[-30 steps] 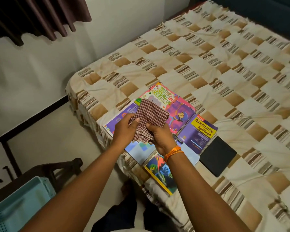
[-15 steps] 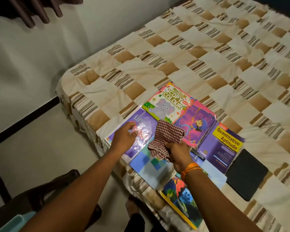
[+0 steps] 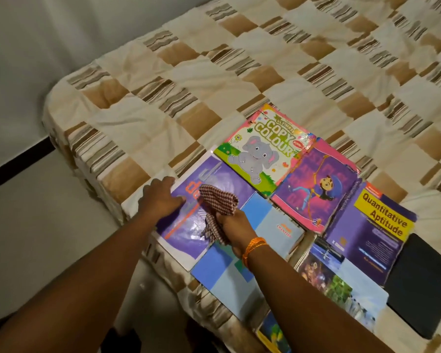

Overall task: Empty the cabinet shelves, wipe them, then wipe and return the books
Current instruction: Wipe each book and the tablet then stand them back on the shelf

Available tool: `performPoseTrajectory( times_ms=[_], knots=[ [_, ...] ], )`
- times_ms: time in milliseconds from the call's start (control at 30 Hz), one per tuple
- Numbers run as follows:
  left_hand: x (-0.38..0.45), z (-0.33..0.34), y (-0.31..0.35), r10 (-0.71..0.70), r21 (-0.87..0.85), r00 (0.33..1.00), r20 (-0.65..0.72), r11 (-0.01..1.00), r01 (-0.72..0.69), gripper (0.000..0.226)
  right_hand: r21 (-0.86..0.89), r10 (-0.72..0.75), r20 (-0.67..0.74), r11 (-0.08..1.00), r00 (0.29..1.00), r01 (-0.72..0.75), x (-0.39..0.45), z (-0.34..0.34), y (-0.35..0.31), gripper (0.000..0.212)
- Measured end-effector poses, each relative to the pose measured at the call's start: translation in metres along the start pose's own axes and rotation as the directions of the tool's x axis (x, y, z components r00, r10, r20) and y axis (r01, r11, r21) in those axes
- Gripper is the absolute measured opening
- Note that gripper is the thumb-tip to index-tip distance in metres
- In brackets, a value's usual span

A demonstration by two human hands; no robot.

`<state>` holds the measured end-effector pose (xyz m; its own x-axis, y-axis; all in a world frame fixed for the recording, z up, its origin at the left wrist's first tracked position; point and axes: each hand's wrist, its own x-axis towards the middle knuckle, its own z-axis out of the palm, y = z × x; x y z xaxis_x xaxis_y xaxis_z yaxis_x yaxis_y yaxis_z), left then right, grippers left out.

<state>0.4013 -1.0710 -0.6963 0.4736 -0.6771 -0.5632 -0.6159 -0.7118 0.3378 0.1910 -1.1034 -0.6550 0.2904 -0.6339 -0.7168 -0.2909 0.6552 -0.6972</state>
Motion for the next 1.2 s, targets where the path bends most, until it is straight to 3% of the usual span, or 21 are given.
performPoseTrajectory(
  times_ms=[100,200,267,433,667,800,967,1100,1200],
  knots=[
    [0.014,-0.005,-0.012,-0.010,-0.004,0.997,0.083,1.000,0.011,0.078,-0.038,0.044,0.054,0.998,0.998,-0.042,-0.003,0.003,0.011,0.032],
    [0.006,-0.011,-0.012,0.017,-0.156,0.994,0.109,0.988,0.000,0.047,-0.059,0.064,0.075,0.996,0.995,-0.060,-0.009,0.003,0.016,0.044],
    [-0.003,-0.013,-0.010,0.056,-0.242,0.991,0.124,0.970,-0.024,0.037,-0.079,0.078,0.064,0.994,0.995,-0.073,-0.010,0.003,0.015,0.038],
    [-0.033,-0.025,-0.006,0.237,-0.254,0.964,0.122,0.946,-0.201,0.035,-0.029,0.057,0.013,0.998,0.998,-0.057,-0.013,0.002,0.008,0.023],
    [-0.111,-0.059,-0.015,0.259,-0.408,0.966,0.000,0.882,-0.236,0.054,0.131,0.036,-0.009,0.991,0.999,-0.035,-0.073,-0.013,-0.023,0.020],
    [-0.172,-0.072,-0.018,0.181,-0.598,0.978,-0.103,0.774,-0.207,0.051,0.207,0.028,0.004,0.978,1.000,-0.029,-0.124,-0.025,-0.030,0.021],
    [-0.268,-0.076,0.004,0.005,-0.829,0.981,-0.194,0.533,-0.167,0.044,0.197,-0.045,0.043,0.980,0.998,0.036,-0.194,-0.046,-0.045,0.027],
    [-0.339,-0.076,0.033,-0.126,-0.890,0.950,-0.287,0.402,-0.216,0.042,0.117,-0.131,0.014,0.985,0.991,0.129,-0.238,-0.056,-0.060,0.027],
    [-0.401,-0.066,0.049,-0.228,-0.919,0.913,-0.338,0.289,-0.268,0.042,0.055,-0.198,0.073,0.979,0.977,0.194,-0.275,-0.071,-0.074,0.030]
  ],
)
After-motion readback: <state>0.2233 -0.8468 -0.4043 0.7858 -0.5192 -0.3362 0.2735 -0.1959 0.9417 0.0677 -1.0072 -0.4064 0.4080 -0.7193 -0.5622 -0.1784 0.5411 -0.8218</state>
